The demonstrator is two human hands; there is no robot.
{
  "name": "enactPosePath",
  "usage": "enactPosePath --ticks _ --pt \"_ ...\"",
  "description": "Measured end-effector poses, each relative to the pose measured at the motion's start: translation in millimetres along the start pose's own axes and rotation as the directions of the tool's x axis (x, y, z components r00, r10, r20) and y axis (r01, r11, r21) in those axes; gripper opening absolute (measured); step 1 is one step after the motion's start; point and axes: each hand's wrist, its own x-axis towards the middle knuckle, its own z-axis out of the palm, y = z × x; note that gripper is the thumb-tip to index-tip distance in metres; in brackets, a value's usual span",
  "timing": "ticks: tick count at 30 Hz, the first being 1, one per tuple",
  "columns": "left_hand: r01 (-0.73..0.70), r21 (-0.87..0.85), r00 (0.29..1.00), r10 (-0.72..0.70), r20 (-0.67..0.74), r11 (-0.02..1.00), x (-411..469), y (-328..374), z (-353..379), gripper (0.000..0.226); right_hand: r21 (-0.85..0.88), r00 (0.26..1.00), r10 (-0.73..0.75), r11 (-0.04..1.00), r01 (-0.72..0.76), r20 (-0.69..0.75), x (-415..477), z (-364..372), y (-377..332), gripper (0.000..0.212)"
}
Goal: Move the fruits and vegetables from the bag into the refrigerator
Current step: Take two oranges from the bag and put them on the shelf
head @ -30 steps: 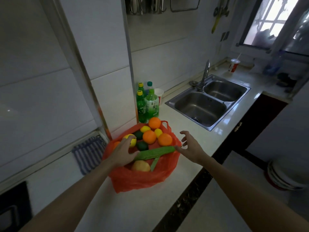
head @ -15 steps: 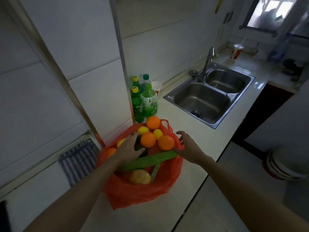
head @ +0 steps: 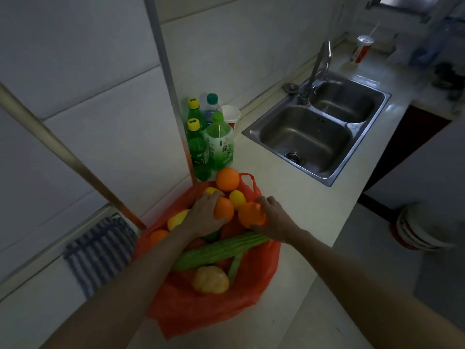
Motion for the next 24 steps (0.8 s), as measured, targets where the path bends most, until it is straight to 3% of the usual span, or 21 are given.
enactPosePath --ticks 9,24 --pt "0.026 0.093 0.999 -0.028 0.023 0.995 15 -4 11 0.068 -0.007 0.999 0.041 0.999 -0.041 0.027 18 12 -3 0.083" --pt "0.081 -0.091 0.987 -0.093 -0.134 0.993 -21 8 -31 0.069 -0.007 0.998 -0.039 0.999 0.039 0.05 25 -23 -30 0.084"
